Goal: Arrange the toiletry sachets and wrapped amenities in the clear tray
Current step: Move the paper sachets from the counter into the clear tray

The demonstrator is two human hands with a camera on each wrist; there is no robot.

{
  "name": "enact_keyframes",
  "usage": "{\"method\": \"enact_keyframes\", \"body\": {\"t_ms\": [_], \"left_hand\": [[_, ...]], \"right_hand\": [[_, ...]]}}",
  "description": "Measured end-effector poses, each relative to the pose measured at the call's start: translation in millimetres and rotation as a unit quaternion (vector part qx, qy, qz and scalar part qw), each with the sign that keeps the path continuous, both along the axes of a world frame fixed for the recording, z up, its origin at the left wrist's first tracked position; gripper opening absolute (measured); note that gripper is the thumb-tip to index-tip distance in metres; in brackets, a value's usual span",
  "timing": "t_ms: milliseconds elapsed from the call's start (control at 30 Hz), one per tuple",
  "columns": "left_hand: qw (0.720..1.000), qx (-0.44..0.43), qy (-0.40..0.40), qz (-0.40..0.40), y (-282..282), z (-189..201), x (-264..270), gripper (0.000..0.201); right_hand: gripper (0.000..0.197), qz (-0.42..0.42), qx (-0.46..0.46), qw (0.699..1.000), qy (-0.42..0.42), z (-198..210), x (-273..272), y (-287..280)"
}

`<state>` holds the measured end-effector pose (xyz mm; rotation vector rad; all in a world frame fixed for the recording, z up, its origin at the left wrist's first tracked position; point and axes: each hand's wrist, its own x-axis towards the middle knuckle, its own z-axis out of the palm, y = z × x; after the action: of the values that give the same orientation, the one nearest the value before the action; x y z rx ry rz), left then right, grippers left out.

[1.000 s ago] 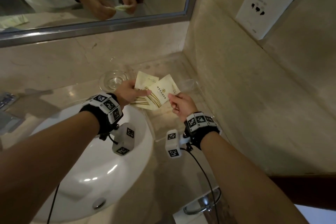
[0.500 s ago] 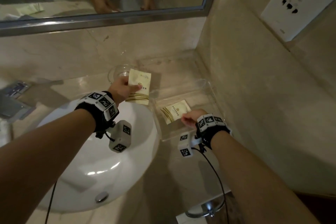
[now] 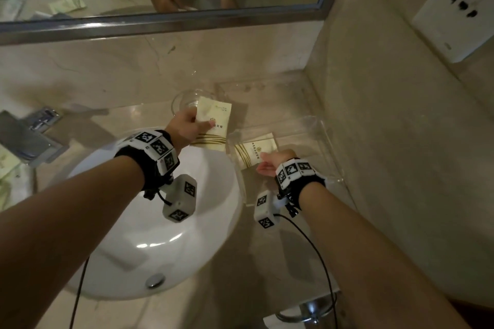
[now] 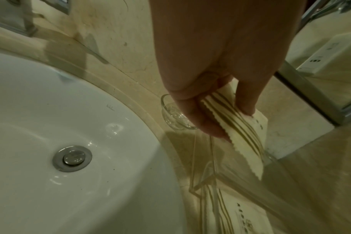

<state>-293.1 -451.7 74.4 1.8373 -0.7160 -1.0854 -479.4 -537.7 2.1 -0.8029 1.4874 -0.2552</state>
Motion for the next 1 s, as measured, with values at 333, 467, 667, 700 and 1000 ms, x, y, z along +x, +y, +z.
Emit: {"method": "enact_keyframes", "body": {"t_ms": [333, 467, 667, 700, 1000], "left_hand": [[0.995, 0.013, 0.032, -0.091, -19.9, 12.4, -29.4, 0.028], [0.991, 0.022, 0.008, -0.135, -32.1, 16.3, -51.4, 0.02], [0.989, 0.006, -0.017, -0.144, -48.6, 10.9, -73.9, 0.017], [0.99, 0.004, -0.023, -0.138, -49.8, 10.1, -75.3, 0.017], [0.992, 0.016, -0.003, -0.125, -56.7, -1.5, -71.4, 0.017]], "right_hand": [[0.037, 0.033, -0.141, 0.989, 0.016, 29.9, -28.6, -9.2], [0.026, 0.093, -0.128, 0.979, -0.128, 52.7, -39.0, -13.6], [0.012, 0.052, -0.088, 0.983, -0.153, 54.2, -61.1, -18.5], [0.014, 0.011, -0.092, 0.987, -0.129, 51.0, -65.9, -21.0], [0.024, -0.164, 0.006, 0.986, -0.002, 9.2, -100.6, -45.9]]}}
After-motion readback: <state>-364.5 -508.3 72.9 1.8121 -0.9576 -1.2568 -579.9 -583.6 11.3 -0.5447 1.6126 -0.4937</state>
